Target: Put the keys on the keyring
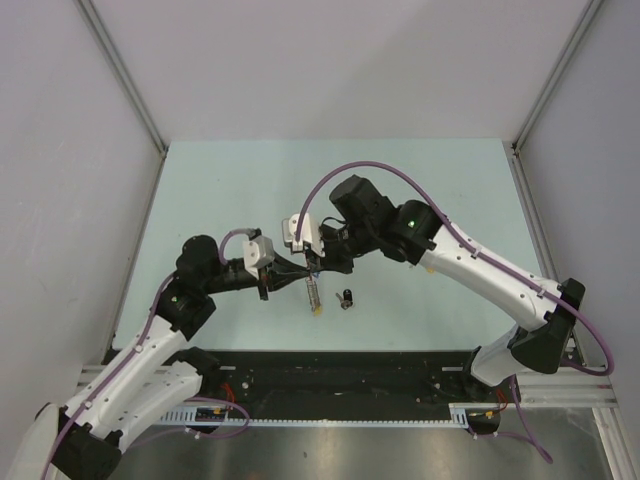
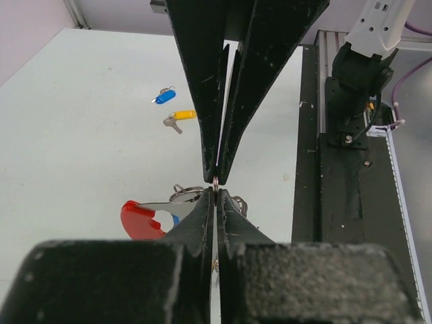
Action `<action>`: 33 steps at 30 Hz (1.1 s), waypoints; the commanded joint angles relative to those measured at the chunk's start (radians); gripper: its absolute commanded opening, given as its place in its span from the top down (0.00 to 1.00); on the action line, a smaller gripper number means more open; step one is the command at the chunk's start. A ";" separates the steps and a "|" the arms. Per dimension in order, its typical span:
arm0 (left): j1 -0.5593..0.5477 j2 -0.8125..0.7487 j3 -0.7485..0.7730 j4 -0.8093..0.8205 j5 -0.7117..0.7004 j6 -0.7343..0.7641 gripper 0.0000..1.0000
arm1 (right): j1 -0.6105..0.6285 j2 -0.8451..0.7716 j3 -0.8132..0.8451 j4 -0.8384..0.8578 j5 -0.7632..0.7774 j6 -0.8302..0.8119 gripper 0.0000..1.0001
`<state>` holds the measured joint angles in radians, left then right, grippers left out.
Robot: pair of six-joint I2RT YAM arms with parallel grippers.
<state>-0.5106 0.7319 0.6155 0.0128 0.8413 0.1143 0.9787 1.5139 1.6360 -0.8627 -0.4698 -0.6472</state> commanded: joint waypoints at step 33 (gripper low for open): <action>-0.008 -0.198 -0.209 0.444 -0.232 -0.393 1.00 | 0.029 -0.483 -0.936 1.504 0.419 0.851 0.62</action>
<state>-0.5144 0.5598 0.4057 0.3805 0.6281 -0.2611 0.9871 1.0149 0.7189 0.4606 -0.1886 0.1055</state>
